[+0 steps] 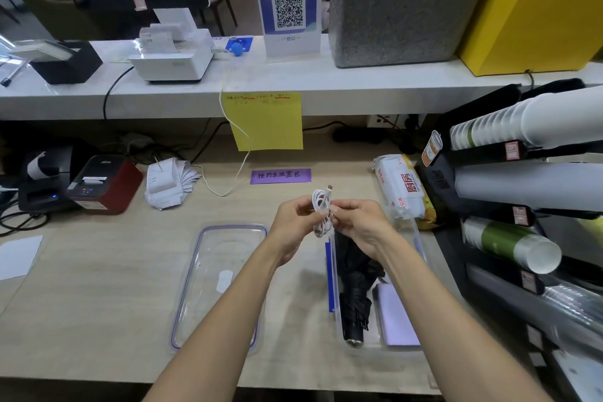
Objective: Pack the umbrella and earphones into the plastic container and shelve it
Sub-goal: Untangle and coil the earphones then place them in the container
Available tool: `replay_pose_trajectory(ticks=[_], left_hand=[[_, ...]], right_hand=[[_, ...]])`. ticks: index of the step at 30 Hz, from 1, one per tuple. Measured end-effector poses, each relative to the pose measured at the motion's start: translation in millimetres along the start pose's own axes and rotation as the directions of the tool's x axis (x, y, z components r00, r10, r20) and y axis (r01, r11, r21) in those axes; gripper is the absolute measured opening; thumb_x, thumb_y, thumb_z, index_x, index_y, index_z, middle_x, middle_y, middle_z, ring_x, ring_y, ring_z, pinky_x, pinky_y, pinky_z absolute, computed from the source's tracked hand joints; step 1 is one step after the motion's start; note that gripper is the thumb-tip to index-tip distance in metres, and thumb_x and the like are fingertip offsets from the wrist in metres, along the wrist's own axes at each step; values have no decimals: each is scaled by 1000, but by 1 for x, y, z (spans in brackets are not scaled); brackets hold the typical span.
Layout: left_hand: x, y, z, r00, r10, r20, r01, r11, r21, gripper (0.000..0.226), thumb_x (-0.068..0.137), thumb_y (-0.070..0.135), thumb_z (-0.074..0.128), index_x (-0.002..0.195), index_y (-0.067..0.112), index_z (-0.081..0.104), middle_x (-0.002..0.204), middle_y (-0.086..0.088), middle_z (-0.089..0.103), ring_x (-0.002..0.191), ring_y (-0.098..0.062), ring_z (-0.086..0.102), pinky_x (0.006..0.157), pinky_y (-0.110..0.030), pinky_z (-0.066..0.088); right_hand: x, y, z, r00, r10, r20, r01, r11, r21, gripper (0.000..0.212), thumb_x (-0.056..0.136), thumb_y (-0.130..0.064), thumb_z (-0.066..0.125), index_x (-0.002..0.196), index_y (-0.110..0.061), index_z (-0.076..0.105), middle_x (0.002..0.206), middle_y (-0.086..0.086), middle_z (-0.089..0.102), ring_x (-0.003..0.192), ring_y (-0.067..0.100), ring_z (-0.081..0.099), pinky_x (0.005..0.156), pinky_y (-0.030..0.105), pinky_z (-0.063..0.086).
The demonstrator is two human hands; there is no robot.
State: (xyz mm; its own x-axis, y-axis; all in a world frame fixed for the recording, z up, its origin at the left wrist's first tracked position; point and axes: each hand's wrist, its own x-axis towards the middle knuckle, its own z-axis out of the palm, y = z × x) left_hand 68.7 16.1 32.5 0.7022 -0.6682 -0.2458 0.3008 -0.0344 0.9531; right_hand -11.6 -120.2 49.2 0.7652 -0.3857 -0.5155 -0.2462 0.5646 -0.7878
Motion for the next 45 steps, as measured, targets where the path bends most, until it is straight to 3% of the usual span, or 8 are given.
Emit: replay_pose_trajectory(ticks=[7,12,21,26,33,37,40,45], left_hand=[[-2,7,-2,964,236,122,-266,845,464,19,89,13,70,104,25,68,89,-5,71,82,-27,66,75,-36,57],[0,2,5,941,327,87,-315,752,580,19,88,10,69,103,22,68,82,6,68,72,-8,58,71,-26,52],[0,2,8,983,157,-97,-128,959,254,11,89,12,66,95,16,74,77,-4,73,67,-15,62,57,-29,49],[0,-1,6,989,119,-94,-99,977,191,10,88,16,70,93,23,76,84,-5,78,73,-16,68,60,-28,51],[-2,-8,12,984,168,-51,-151,958,243,10,91,18,71,99,24,72,77,-1,71,66,-16,60,60,-33,52],[-1,-12,16,967,249,-54,-214,908,360,18,87,11,73,95,26,71,77,1,69,65,-12,59,65,-32,54],[0,-13,19,961,274,45,-266,863,429,20,87,10,72,95,28,70,84,10,69,74,-6,61,72,-27,54],[7,-20,26,957,263,123,-289,818,497,19,85,16,75,97,30,69,85,7,71,78,-11,66,76,-34,59]], right_hand=[[-5,-8,-10,935,312,167,-352,874,336,18,99,9,44,101,11,62,91,20,63,77,18,57,56,20,57],[-4,2,-3,960,274,60,-272,851,450,11,97,8,51,93,11,62,91,22,62,77,21,60,54,19,58],[-6,8,0,990,-141,18,141,990,-3,20,84,-1,75,104,0,74,92,12,79,86,20,75,77,21,59],[-5,8,-5,916,-401,1,333,757,-562,13,83,-23,80,95,-18,81,80,-4,78,74,9,73,69,20,58],[-1,10,-3,908,-413,-69,224,619,-753,20,94,-24,65,76,-18,71,66,2,69,57,18,63,65,32,53],[-4,17,-4,982,-63,-179,19,971,-237,24,96,-3,53,78,-2,69,63,7,59,56,16,53,49,25,51],[-7,12,-10,966,247,-76,-228,953,199,22,99,3,46,87,3,64,71,11,55,60,15,48,41,19,47],[-15,7,-28,948,317,-27,-309,936,167,18,101,-10,53,87,-3,61,67,6,48,56,12,42,37,17,41]])
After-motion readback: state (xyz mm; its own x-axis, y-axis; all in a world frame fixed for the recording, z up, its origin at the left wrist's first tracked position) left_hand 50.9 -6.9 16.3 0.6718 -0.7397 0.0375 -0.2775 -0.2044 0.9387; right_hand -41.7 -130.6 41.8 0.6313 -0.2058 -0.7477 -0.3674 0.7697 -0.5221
